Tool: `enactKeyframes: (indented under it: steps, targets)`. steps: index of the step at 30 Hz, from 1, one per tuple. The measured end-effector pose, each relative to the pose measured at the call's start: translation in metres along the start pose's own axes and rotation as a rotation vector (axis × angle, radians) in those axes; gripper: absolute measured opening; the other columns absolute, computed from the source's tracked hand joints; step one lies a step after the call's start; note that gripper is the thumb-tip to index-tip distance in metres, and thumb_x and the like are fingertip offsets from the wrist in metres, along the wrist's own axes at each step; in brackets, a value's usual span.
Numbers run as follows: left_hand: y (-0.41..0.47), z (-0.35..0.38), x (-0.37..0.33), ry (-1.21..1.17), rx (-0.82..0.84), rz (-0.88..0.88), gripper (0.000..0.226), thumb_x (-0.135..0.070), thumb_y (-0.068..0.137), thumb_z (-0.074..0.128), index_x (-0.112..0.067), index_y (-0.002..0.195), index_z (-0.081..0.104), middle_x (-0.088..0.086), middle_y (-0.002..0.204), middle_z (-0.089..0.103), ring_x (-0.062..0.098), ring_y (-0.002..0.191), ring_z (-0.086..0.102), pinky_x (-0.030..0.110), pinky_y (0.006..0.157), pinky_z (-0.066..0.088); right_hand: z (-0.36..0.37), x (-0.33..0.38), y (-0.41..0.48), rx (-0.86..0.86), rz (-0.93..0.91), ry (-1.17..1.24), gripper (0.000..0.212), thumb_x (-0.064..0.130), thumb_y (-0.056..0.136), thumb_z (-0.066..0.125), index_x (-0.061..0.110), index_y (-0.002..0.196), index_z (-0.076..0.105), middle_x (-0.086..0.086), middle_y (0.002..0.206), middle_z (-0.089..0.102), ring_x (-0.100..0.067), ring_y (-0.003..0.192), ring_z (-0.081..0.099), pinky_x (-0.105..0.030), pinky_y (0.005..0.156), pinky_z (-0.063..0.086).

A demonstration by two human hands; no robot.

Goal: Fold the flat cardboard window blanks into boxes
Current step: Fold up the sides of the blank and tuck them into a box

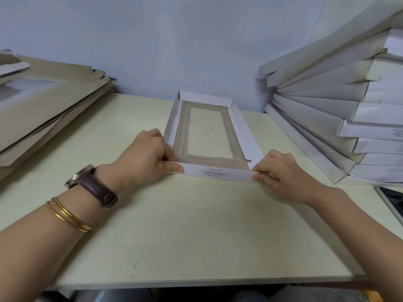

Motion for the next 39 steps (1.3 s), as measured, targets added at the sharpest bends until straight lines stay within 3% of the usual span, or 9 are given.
enactKeyframes:
  steps: [4,12,16,19,22,24,29,34,39]
  targets:
    - [-0.001,0.000,0.000,-0.028,-0.046,-0.034,0.028,-0.047,0.063,0.083,-0.020,0.068,0.076,-0.011,0.068,0.057,0.011,0.085,0.044,0.024,0.075,0.031,0.000,0.002,0.000,-0.008,-0.005,-0.013,0.019,0.022,0.097,0.054,0.017,0.082,0.064,0.009,0.074,0.060,-0.010,0.091,0.038,-0.030,0.077,0.023]
    - [-0.001,0.005,0.000,-0.063,0.003,0.064,0.019,-0.034,0.077,0.078,-0.016,0.071,0.075,-0.024,0.063,0.051,0.014,0.085,0.043,0.027,0.076,0.032,-0.005,0.006,0.002,-0.028,-0.013,-0.168,0.026,0.032,0.094,0.058,0.015,0.078,0.069,0.009,0.083,0.059,-0.017,0.091,0.035,-0.036,0.080,0.038]
    - [-0.002,0.006,0.000,-0.081,0.010,0.091,0.017,-0.033,0.080,0.076,-0.017,0.073,0.074,-0.025,0.060,0.050,0.017,0.083,0.043,0.027,0.074,0.031,-0.010,0.004,0.005,0.031,0.090,-0.026,0.037,0.041,0.092,0.057,0.012,0.071,0.066,0.003,0.075,0.060,-0.015,0.084,0.041,-0.030,0.073,0.040]
    - [-0.003,0.006,0.000,-0.090,0.008,0.097,0.016,-0.032,0.081,0.075,-0.017,0.074,0.074,-0.016,0.061,0.053,0.017,0.081,0.044,0.025,0.070,0.030,-0.012,0.002,0.011,-0.001,0.220,0.160,0.053,0.042,0.096,0.051,-0.002,0.067,0.054,-0.011,0.064,0.050,-0.016,0.062,0.042,-0.026,0.057,0.034]
    - [-0.002,0.006,-0.001,-0.088,-0.005,0.105,0.017,-0.032,0.081,0.075,-0.016,0.078,0.076,-0.016,0.062,0.053,0.017,0.080,0.045,0.021,0.067,0.030,-0.014,0.002,0.023,-0.012,0.319,0.235,0.034,0.028,0.092,0.060,0.005,0.067,0.062,0.001,0.062,0.056,-0.006,0.052,0.045,-0.014,0.050,0.035]
    - [-0.003,0.006,-0.001,-0.093,-0.008,0.106,0.017,-0.033,0.081,0.075,-0.016,0.079,0.076,-0.019,0.062,0.051,0.017,0.080,0.045,0.017,0.065,0.029,-0.014,0.003,0.034,0.008,0.382,0.216,0.018,0.020,0.087,0.065,0.011,0.072,0.067,0.005,0.068,0.064,-0.002,0.060,0.053,-0.013,0.050,0.036]
    - [-0.002,0.007,-0.003,-0.067,0.003,0.116,0.022,-0.035,0.083,0.073,-0.014,0.080,0.076,-0.018,0.061,0.049,0.017,0.080,0.044,0.026,0.071,0.030,-0.011,0.006,0.060,0.148,0.500,0.015,0.012,0.018,0.081,0.067,0.007,0.078,0.064,-0.007,0.090,0.066,-0.029,0.088,0.062,-0.033,0.071,0.049]
    - [-0.002,0.007,-0.004,-0.067,0.003,0.113,0.022,-0.035,0.083,0.073,-0.013,0.080,0.076,-0.022,0.059,0.045,0.015,0.078,0.040,0.027,0.073,0.029,-0.012,0.014,0.076,0.204,0.560,-0.116,0.013,0.017,0.077,0.067,0.010,0.079,0.056,-0.006,0.084,0.054,-0.024,0.065,0.050,-0.027,0.062,0.041]
    - [-0.002,0.008,-0.003,-0.059,0.000,0.103,0.023,-0.035,0.084,0.072,-0.013,0.080,0.076,-0.011,0.061,0.051,0.017,0.080,0.042,0.028,0.073,0.031,-0.009,0.013,0.085,0.200,0.599,-0.200,0.028,0.021,0.072,0.074,0.015,0.071,0.047,-0.002,0.079,0.045,-0.018,0.059,0.044,-0.024,0.051,0.033]
Point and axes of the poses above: each hand's wrist, its own y-axis towards the middle knuckle, its own z-axis out of the palm, x = y × z, the point moved 1 cm from there along y, towards the middle knuckle
